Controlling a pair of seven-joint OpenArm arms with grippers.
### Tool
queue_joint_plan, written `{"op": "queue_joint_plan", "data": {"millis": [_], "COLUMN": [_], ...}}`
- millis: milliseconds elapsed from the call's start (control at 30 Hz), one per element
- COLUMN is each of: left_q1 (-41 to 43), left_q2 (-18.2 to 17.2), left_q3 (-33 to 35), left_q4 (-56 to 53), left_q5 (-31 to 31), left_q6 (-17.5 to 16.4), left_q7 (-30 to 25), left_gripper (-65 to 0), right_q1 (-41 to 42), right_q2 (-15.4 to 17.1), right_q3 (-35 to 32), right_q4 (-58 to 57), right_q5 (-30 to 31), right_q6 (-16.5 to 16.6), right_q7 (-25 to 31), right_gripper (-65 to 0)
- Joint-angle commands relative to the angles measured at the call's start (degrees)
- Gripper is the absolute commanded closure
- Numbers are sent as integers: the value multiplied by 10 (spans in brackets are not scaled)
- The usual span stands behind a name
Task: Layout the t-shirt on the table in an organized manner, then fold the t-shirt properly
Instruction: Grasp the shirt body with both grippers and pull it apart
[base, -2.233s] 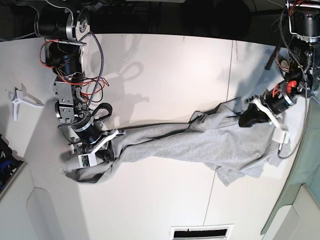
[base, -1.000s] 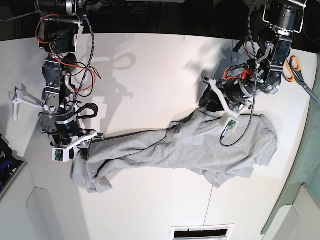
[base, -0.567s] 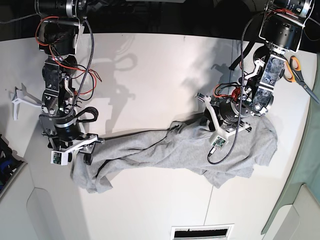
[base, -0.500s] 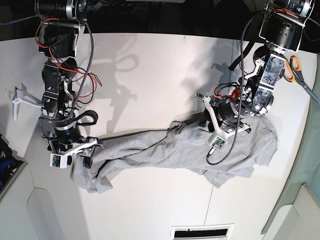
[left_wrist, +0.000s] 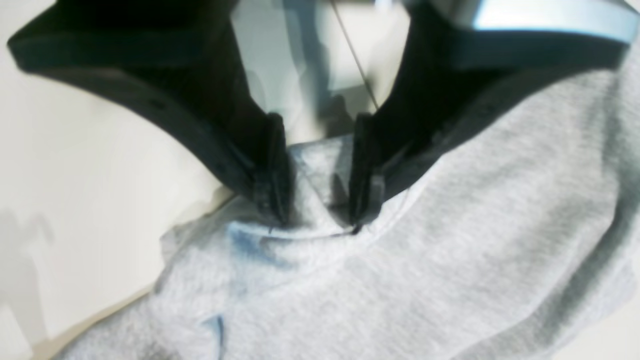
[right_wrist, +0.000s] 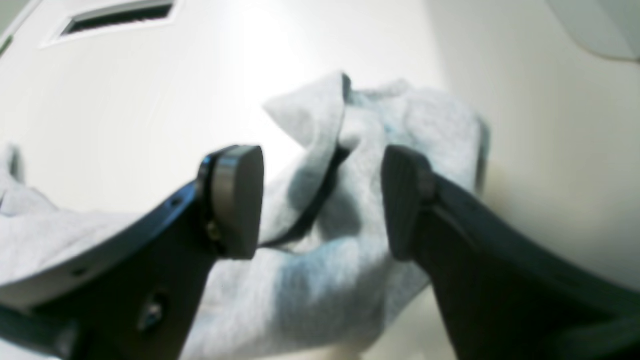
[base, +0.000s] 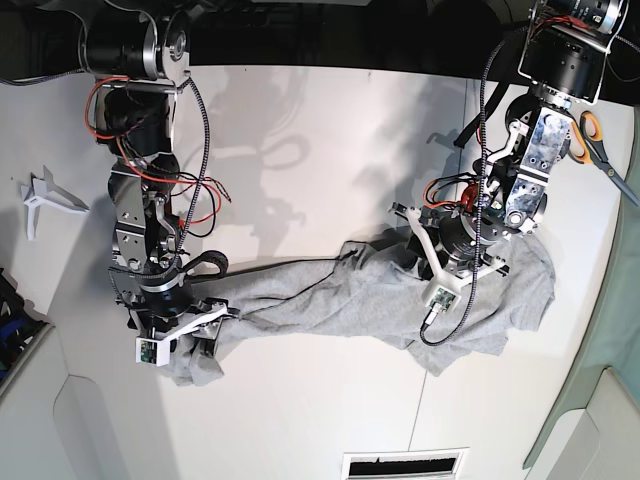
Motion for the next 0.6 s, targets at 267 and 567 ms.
{"op": "queue_joint_plan", "data": {"millis": [267, 567], "left_q1": [-10, -10], "left_q2": [-3, -3], "left_q3": [-3, -3], "left_q4": [11, 11], "left_q5": [-2, -2], "left_q6": [0, 0], "left_q7": [-13, -13], "left_gripper": [-241, -241], "right_q1": [66, 66], "right_q2": [-2, -2], "right_q3": [-1, -1], "right_q4": [-120, -115], "right_q5": [0, 0], "right_q6": [9, 19], "right_q7": [44, 51], "right_gripper": [-373, -371]}}
